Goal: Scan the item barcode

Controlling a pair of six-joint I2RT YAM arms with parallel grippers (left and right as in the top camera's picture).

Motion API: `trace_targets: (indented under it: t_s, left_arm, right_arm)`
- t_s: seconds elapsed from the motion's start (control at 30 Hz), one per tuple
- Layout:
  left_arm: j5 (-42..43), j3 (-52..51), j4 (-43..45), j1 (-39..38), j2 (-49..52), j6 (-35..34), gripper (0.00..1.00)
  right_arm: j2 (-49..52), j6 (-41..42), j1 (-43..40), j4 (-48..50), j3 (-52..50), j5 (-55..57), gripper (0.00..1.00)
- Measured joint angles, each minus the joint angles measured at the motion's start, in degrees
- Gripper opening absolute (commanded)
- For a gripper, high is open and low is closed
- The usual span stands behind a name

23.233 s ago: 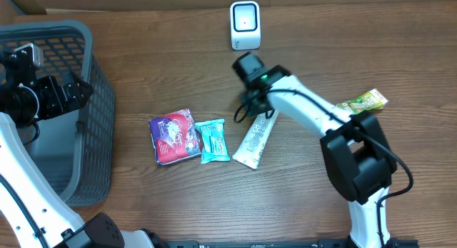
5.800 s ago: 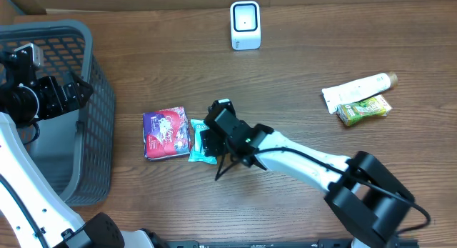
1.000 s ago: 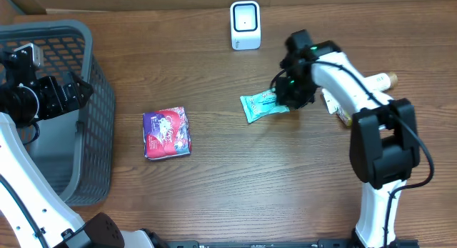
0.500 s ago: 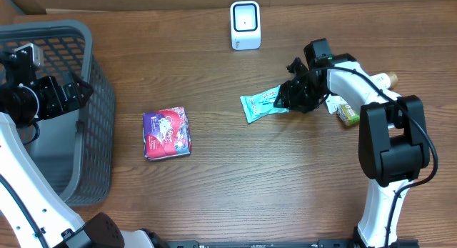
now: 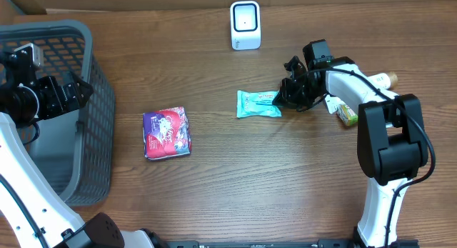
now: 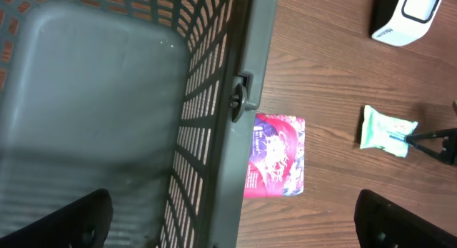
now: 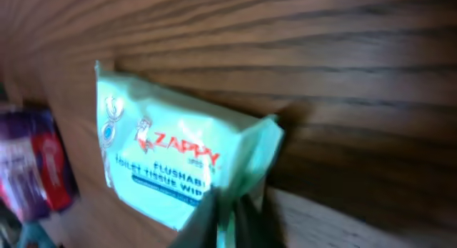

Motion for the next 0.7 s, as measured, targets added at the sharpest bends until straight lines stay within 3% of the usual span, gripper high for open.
trace_targets:
  t_s: [0.37,0.7]
  left_arm:
    - [0.0,0.0,0.0,0.0,0.0,0.0,1.0]
    - [0.0,0.0,0.0,0.0,0.0,0.0,1.0]
  right_arm:
    - [0.04,0.76,0.04,-3.98,0.96,-0.07,0.04]
    - [-4.94,3.89,1.73,-10.34,2.78,11.72,0.04]
